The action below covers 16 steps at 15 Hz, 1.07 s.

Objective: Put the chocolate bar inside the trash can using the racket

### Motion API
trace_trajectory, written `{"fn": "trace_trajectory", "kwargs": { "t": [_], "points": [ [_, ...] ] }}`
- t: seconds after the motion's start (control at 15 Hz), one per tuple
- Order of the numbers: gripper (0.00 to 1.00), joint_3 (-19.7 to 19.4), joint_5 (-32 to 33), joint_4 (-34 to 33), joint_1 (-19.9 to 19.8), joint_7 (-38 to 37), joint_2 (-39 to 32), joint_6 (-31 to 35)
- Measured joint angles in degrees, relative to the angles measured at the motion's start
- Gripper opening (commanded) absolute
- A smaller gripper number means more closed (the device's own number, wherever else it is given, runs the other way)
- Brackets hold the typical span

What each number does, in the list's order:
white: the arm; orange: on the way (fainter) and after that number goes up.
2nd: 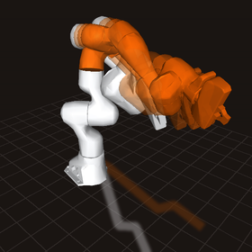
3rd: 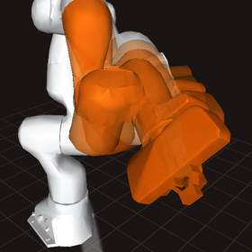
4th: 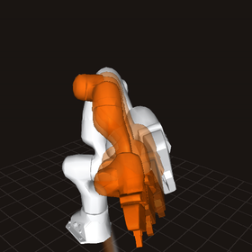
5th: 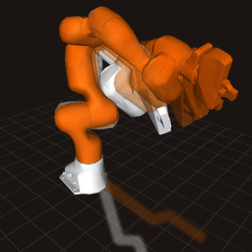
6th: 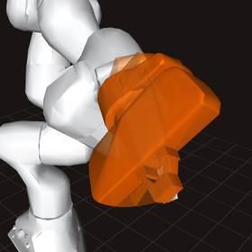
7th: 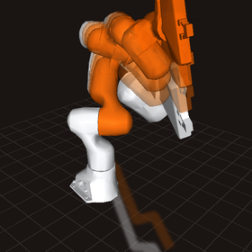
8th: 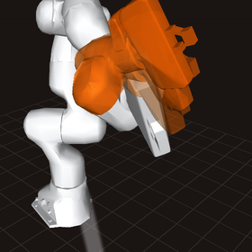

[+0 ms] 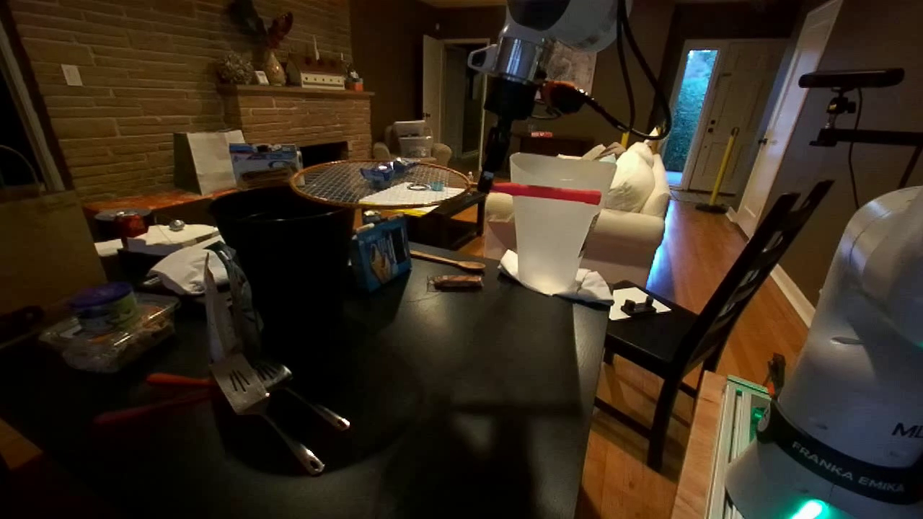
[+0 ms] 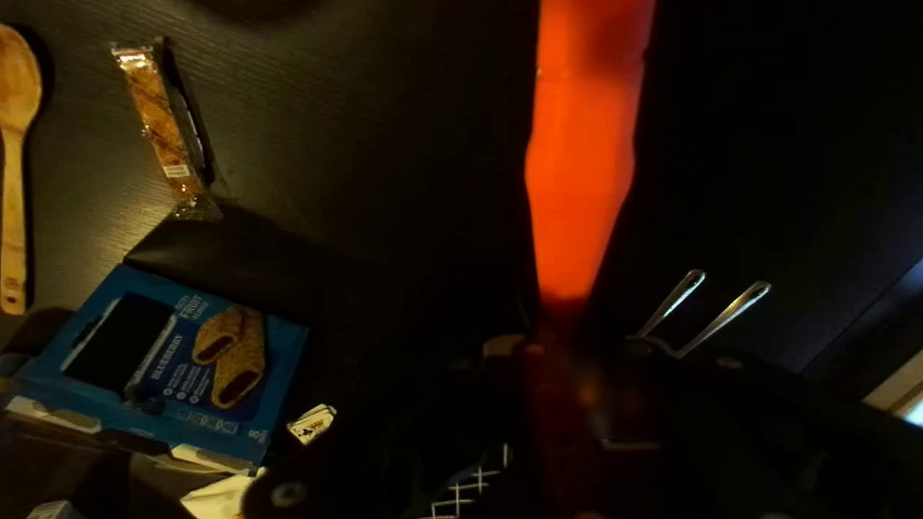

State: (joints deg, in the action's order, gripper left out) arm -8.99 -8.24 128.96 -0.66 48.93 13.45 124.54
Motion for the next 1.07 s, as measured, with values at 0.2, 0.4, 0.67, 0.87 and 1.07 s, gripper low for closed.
{"fn": "trace_trajectory", "kwargs": {
  "t": [0.2, 0.4, 0.67, 0.87, 1.07],
  "points": [
    [0.04, 0.3, 0.0, -2.1, 0.1, 0.0, -1.0, -0.2],
    [0.04, 0.7, 0.0, -3.8, 0.1, 0.0, -2.2, -0.2],
    [0.04, 1.4, 0.1, -6.1, 0.1, 0.0, -3.8, -0.2],
    [0.04, 1.8, 0.2, -8.1, 0.1, -0.1, -5.1, -0.2],
    [0.04, 2.1, 0.7, -10.4, 0.1, -0.7, -6.9, -0.2]
  ]
}}
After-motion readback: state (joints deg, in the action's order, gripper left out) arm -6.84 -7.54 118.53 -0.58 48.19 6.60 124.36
